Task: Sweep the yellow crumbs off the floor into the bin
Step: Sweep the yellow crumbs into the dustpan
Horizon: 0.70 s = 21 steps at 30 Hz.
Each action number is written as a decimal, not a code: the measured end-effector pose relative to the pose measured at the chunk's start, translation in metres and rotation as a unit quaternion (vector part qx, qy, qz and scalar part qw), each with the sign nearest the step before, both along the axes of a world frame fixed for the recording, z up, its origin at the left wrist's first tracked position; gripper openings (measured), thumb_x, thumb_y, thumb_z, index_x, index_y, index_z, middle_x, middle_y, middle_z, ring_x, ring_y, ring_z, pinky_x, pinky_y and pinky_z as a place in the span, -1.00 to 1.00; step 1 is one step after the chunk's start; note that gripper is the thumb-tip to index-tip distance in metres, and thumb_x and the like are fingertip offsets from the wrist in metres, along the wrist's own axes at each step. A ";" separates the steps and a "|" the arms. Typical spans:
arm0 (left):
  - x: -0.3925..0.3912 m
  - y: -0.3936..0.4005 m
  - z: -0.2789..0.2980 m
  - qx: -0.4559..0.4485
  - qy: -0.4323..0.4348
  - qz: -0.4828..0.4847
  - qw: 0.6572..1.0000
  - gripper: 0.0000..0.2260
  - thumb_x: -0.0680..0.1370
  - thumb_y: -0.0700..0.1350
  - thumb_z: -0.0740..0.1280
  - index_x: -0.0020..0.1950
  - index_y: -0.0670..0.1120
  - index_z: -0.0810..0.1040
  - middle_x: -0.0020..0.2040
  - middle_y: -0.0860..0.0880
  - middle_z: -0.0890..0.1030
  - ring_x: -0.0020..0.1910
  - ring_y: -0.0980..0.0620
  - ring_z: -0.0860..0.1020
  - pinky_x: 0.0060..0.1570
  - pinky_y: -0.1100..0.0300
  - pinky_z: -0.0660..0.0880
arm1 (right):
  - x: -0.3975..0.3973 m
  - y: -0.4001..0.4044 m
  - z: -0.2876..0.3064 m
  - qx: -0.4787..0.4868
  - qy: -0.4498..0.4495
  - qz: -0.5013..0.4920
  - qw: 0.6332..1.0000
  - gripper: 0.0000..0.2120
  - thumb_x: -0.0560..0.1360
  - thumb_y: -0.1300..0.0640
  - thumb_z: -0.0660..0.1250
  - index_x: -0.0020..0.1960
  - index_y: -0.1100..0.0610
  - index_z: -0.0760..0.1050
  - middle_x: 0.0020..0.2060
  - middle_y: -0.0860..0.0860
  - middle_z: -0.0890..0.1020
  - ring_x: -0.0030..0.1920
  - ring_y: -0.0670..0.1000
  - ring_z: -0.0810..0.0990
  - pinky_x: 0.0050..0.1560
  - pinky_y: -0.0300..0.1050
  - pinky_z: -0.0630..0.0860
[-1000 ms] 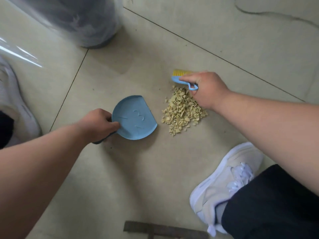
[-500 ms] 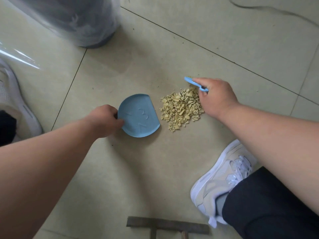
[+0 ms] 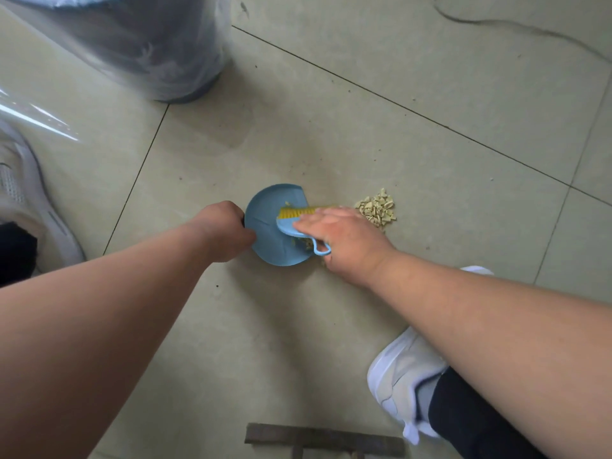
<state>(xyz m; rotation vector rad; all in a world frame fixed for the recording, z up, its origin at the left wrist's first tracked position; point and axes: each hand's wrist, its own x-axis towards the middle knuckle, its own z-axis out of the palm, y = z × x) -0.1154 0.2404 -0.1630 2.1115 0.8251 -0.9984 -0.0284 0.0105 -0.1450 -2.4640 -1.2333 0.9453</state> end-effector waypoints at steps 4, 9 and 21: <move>0.000 -0.004 0.001 -0.004 -0.011 0.008 1.000 -0.83 0.50 -0.14 0.37 -0.13 -0.23 0.68 -0.16 -0.28 0.74 -0.21 -0.28 0.71 -0.12 -0.19 0.72 | 0.019 -0.006 0.008 0.033 0.000 -0.062 0.998 -0.42 0.39 0.26 0.25 0.40 0.05 0.56 0.33 0.05 0.63 0.34 0.16 0.57 0.41 0.16 0.42; 0.002 -0.005 0.003 -0.007 -0.015 0.001 1.000 -0.83 0.49 -0.14 0.38 -0.11 -0.23 0.69 -0.17 -0.26 0.74 -0.16 -0.29 0.72 -0.13 -0.19 0.72 | 0.063 -0.043 0.023 0.012 -0.052 -0.261 0.964 -0.51 0.54 0.30 0.30 0.42 -0.01 0.53 0.25 0.11 0.65 0.21 0.15 0.61 0.25 -0.11 0.50; 0.008 -0.024 0.001 -0.015 -0.010 -0.030 0.999 -0.82 0.50 -0.12 0.34 -0.15 -0.21 0.66 -0.18 -0.23 0.73 -0.22 -0.24 0.70 -0.20 -0.02 0.67 | -0.003 -0.036 -0.002 -0.038 -0.025 -0.262 0.964 -0.57 0.61 0.03 0.23 0.47 0.04 0.39 0.28 0.10 0.57 0.22 0.20 0.54 0.14 0.07 0.56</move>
